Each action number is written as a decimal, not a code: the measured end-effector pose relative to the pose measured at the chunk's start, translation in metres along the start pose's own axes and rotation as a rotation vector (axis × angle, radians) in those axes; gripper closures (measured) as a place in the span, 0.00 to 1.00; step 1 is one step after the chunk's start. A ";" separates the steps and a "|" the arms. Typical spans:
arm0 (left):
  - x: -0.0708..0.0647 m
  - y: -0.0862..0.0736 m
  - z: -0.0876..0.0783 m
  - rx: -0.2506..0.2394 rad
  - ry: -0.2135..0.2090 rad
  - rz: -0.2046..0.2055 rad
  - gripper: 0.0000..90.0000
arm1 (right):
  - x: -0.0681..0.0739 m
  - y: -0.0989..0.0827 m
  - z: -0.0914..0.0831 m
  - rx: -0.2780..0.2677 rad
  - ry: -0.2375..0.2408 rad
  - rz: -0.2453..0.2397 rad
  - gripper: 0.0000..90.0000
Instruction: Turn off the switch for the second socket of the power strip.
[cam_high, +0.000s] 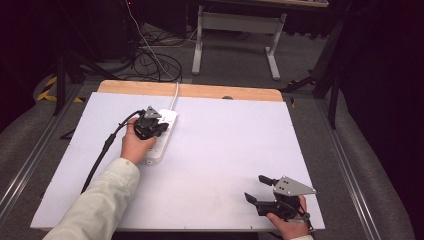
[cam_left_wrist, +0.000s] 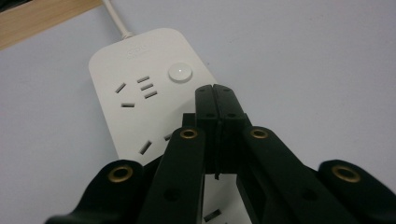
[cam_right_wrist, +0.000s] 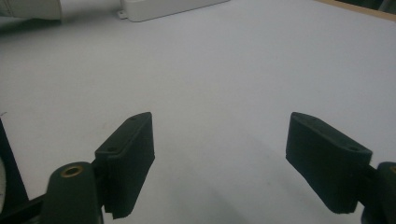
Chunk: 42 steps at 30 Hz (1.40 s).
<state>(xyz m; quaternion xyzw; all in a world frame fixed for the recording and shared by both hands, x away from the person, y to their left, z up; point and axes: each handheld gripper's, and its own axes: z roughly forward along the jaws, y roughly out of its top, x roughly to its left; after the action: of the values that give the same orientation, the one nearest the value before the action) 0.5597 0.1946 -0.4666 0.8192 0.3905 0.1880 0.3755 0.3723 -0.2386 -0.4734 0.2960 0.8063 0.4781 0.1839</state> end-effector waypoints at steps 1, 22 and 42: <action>0.000 0.000 0.000 0.000 0.000 0.000 1.00 | 0.000 0.000 0.000 0.002 -0.001 -0.001 0.27; -0.008 0.003 0.002 0.008 0.024 0.057 1.00 | -0.001 -0.001 0.001 0.011 0.001 0.003 0.27; -0.015 0.005 0.002 0.035 0.067 0.076 1.00 | 0.001 -0.001 0.001 0.007 0.008 0.000 0.27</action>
<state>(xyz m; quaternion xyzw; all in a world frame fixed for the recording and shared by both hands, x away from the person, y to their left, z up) 0.5545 0.1797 -0.4643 0.8331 0.3745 0.2227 0.3406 0.3721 -0.2380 -0.4744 0.2947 0.8088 0.4762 0.1798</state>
